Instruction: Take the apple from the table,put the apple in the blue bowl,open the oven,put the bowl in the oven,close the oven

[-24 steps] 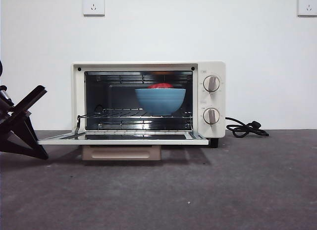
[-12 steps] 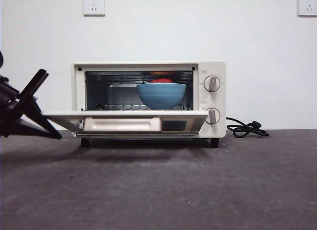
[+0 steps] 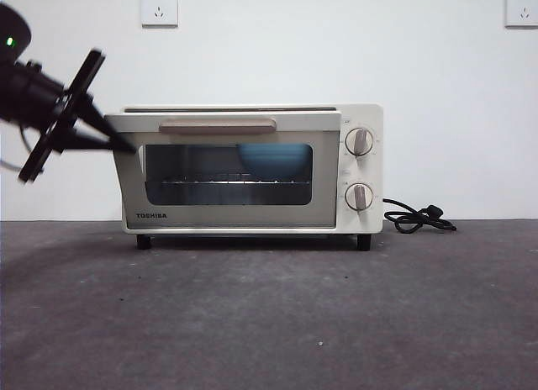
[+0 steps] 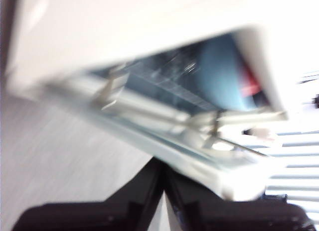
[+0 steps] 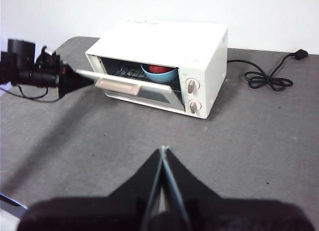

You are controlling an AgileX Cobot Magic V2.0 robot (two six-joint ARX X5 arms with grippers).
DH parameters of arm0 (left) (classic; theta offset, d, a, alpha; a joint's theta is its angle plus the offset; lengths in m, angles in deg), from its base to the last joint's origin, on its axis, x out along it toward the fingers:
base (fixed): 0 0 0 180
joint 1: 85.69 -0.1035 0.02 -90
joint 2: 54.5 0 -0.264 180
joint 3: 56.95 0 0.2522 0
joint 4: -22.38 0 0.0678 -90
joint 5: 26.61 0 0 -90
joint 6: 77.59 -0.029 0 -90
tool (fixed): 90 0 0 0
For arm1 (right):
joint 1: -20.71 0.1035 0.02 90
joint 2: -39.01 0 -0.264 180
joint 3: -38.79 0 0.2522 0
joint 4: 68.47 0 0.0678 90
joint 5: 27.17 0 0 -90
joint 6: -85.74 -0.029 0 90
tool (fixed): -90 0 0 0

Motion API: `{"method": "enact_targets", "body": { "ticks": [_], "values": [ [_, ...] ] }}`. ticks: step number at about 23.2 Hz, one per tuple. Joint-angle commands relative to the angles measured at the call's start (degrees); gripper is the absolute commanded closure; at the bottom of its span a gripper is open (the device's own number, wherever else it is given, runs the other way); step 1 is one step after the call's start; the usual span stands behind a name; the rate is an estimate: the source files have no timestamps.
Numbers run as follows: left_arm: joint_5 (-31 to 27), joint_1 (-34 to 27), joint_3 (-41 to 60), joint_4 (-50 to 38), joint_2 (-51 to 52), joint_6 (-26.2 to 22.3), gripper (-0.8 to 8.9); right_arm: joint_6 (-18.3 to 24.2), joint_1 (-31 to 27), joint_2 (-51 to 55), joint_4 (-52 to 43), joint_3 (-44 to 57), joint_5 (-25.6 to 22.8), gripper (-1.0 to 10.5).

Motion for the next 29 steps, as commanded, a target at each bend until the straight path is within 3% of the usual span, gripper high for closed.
{"method": "enact_targets", "body": {
  "ticks": [1,5,10,14,20,25,29],
  "values": [
    [-1.5,0.2,-3.2,-0.7,-0.1,0.5,8.21,-0.6,0.0,0.2,1.0,0.3,-0.1,9.5],
    [-0.6,0.2,-7.0,-0.3,-0.1,0.6,8.21,-0.6,0.0,0.2,1.0,0.3,-0.2,9.5],
    [5.0,0.4,-7.3,-0.1,0.7,0.3,8.2,-0.6,0.0,0.1,1.0,0.3,-0.6,9.5],
    [8.5,0.8,-7.3,2.1,3.5,-3.9,8.2,-0.6,0.1,0.1,1.0,0.3,-0.6,9.5],
    [8.5,1.0,-7.3,12.0,12.9,-15.7,8.18,-0.6,0.1,0.1,1.0,0.3,-0.6,9.5],
    [9.2,0.9,-7.3,19.3,23.0,-15.8,8.17,-0.6,0.1,0.0,1.0,0.3,-0.6,9.5],
    [8.7,1.0,-7.3,18.6,29.3,-16.4,8.17,-0.6,0.1,0.0,1.0,0.3,-0.6,9.5]
  ]
}}
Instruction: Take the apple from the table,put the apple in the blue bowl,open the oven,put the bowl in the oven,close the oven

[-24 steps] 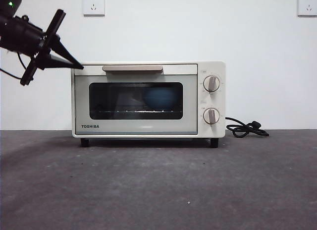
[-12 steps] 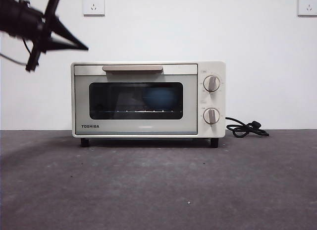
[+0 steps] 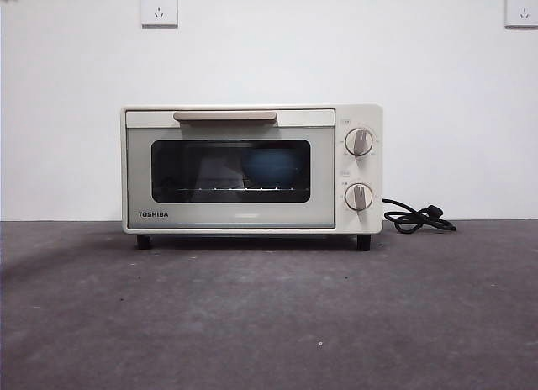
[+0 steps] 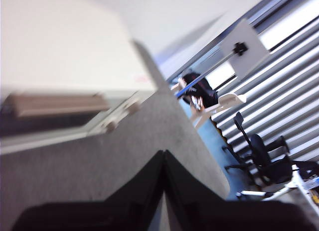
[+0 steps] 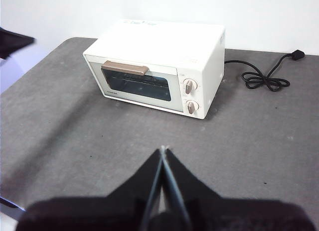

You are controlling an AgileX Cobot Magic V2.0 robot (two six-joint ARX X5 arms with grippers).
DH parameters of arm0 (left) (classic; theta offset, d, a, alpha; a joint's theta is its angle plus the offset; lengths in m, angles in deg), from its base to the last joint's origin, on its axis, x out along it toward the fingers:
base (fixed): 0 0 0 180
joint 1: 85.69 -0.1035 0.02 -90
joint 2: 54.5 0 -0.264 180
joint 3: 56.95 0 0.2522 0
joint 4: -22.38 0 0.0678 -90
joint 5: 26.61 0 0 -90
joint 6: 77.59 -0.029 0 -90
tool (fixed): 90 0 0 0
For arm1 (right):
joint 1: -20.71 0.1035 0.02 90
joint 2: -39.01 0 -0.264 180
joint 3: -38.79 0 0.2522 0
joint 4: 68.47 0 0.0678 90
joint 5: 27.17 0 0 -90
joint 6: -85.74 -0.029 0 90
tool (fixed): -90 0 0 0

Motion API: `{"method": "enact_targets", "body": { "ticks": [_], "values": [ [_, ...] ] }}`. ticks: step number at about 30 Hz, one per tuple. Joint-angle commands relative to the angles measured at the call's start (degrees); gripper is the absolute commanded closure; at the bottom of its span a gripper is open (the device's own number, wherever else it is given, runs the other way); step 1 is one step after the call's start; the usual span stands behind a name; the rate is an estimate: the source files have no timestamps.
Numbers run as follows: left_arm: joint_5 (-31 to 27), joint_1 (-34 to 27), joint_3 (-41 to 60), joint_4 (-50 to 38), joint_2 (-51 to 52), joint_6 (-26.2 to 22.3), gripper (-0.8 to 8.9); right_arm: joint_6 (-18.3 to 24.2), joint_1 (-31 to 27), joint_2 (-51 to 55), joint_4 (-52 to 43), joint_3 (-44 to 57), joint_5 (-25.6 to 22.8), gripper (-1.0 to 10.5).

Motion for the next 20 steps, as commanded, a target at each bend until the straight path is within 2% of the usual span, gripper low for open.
{"method": "enact_targets", "body": {
  "ticks": [1,7,9,12,14,16,18,20],
  "values": [
    [-0.2,0.3,0.1,-1.1,3.9,-1.7,8.17,-0.6,0.1,0.1,1.0,0.3,0.0,9.5],
    [-0.2,0.5,0.1,-2.2,9.0,-1.7,8.17,-0.6,0.1,0.0,1.0,0.3,0.0,9.5],
    [-0.2,0.5,0.1,-2.2,9.5,-3.9,8.17,-0.6,0.1,0.0,1.0,0.3,0.0,9.5],
    [-0.8,0.2,0.1,-2.0,9.6,-18.8,8.17,-0.6,0.0,0.0,1.0,0.3,0.0,9.5],
    [-6.0,0.4,0.1,1.7,10.3,-28.4,8.17,-0.6,0.1,0.0,1.0,0.3,0.0,9.5],
    [-14.4,1.1,0.3,5.7,10.8,-37.2,8.17,-0.6,0.0,0.0,1.0,0.3,0.0,9.5],
    [-22.8,2.8,1.6,6.2,12.2,-41.8,8.17,-0.6,0.1,0.0,1.0,0.3,0.0,9.5],
    [-26.5,3.8,4.7,3.0,14.5,-42.1,8.17,-0.6,0.1,0.0,1.0,0.3,0.0,9.5]
  ]
}}
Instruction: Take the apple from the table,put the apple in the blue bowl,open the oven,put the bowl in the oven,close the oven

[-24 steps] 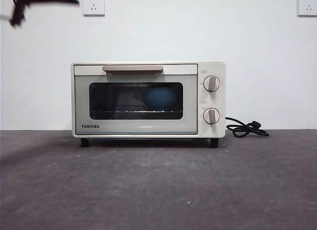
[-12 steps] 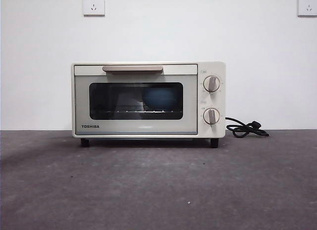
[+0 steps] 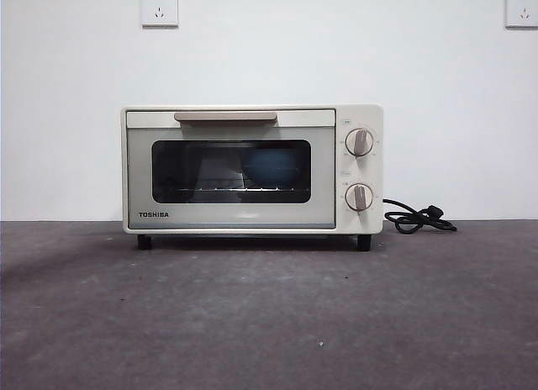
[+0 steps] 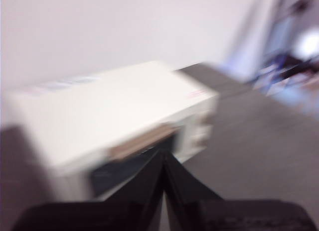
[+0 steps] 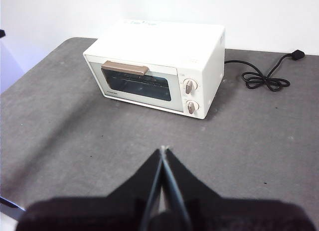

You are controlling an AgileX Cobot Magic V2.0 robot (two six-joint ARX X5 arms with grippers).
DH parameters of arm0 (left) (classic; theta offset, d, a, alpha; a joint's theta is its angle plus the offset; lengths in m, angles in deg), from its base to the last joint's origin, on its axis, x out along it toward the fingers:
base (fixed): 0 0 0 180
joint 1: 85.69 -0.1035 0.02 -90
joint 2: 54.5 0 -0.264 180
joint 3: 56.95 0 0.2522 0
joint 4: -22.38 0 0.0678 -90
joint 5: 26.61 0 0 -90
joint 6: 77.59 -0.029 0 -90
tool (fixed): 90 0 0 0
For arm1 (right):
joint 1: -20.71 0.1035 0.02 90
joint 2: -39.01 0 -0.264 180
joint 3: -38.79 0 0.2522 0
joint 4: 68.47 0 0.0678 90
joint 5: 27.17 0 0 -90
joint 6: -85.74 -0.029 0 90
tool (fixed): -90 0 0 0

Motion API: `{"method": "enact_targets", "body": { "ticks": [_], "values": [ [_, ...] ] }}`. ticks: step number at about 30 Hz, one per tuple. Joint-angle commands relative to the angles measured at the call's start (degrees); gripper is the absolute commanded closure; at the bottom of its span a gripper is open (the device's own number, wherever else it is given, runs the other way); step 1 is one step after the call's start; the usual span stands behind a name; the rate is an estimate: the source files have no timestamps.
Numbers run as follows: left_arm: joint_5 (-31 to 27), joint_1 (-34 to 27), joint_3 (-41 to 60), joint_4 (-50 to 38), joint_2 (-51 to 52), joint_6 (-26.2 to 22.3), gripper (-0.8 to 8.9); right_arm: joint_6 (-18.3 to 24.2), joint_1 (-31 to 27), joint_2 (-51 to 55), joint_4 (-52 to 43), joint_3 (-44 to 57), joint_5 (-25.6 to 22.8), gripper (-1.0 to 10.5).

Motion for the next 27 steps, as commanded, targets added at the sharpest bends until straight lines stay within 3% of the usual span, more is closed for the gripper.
{"method": "enact_targets", "body": {
  "ticks": [1,5,10,16,21,27],
  "values": [
    [-5.4,1.0,5.4,-5.2,4.0,-8.6,8.17,-0.6,0.1,0.0,1.0,0.3,0.0,9.5],
    [-8.5,0.2,16.8,-15.6,10.9,-7.6,8.17,-0.6,0.1,0.0,1.0,0.3,0.0,9.5],
    [-20.7,-0.5,32.2,-24.0,19.5,-7.4,8.17,-0.6,0.0,0.0,1.0,0.3,0.0,9.5],
    [-28.9,-0.9,47.4,-24.7,30.6,-6.8,8.17,-0.6,0.1,0.0,1.0,0.3,0.0,9.5],
    [-29.7,-1.0,58.3,-25.0,41.9,-5.9,8.17,-0.6,0.1,0.0,1.0,0.3,0.0,9.5],
    [-34.4,-0.9,68.3,-24.9,55.1,1.0,8.17,-0.6,0.0,0.0,1.0,0.3,0.0,9.5]
  ]
}}
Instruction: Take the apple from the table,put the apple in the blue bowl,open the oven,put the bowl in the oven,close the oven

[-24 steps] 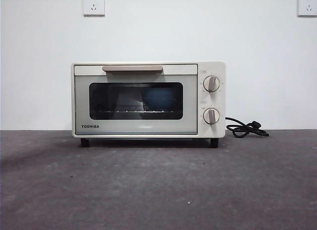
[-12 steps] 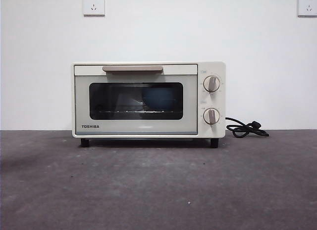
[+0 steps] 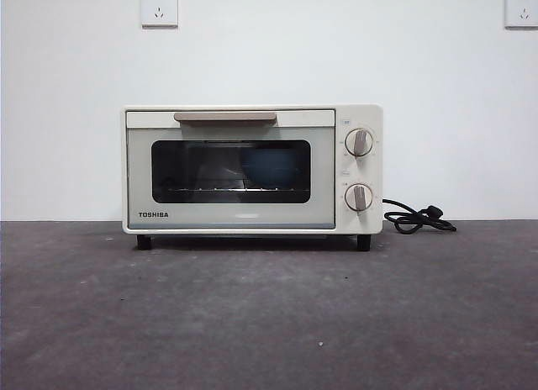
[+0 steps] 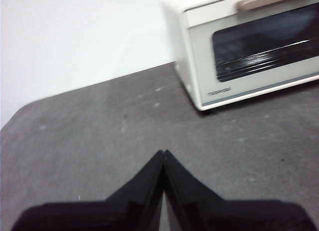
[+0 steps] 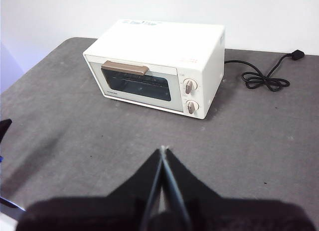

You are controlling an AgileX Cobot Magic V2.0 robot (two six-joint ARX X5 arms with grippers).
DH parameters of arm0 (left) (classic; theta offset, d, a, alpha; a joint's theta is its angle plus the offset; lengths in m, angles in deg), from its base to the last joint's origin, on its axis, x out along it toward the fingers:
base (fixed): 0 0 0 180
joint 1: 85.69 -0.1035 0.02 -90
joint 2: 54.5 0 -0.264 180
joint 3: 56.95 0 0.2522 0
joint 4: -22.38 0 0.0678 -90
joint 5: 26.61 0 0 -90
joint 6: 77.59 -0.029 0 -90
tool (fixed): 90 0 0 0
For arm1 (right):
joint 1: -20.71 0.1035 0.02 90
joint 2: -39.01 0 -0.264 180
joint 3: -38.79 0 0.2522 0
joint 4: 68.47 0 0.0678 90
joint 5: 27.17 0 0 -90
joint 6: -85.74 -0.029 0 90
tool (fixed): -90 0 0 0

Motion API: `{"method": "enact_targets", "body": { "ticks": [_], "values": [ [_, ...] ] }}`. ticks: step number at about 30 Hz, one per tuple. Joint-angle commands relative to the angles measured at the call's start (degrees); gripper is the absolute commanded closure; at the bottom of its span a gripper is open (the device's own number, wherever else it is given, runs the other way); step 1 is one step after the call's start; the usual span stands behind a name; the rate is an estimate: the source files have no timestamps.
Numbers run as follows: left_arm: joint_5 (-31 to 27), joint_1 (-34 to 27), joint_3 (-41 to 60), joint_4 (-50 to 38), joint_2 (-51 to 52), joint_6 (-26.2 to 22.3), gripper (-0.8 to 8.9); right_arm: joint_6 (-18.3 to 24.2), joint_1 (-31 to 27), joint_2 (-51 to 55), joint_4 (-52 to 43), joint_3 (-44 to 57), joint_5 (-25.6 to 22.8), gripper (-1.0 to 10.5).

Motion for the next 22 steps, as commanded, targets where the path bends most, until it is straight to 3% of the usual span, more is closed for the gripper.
{"method": "enact_targets", "body": {
  "ticks": [1,5,9,22],
  "values": [
    [-2.5,-0.1,3.9,-0.6,5.1,5.8,8.17,-0.6,0.1,0.0,1.0,0.3,0.0,9.5],
    [-4.9,-0.1,5.6,5.1,7.8,8.4,8.17,-0.6,0.0,0.0,1.0,0.3,0.0,9.5],
    [-5.5,-0.1,5.6,5.1,7.8,6.6,8.17,-0.6,0.1,0.0,1.0,0.3,0.0,9.5],
    [-3.7,-0.1,5.6,4.7,6.4,7.5,8.17,-0.6,0.0,0.0,1.0,0.3,0.0,9.5]
  ]
}}
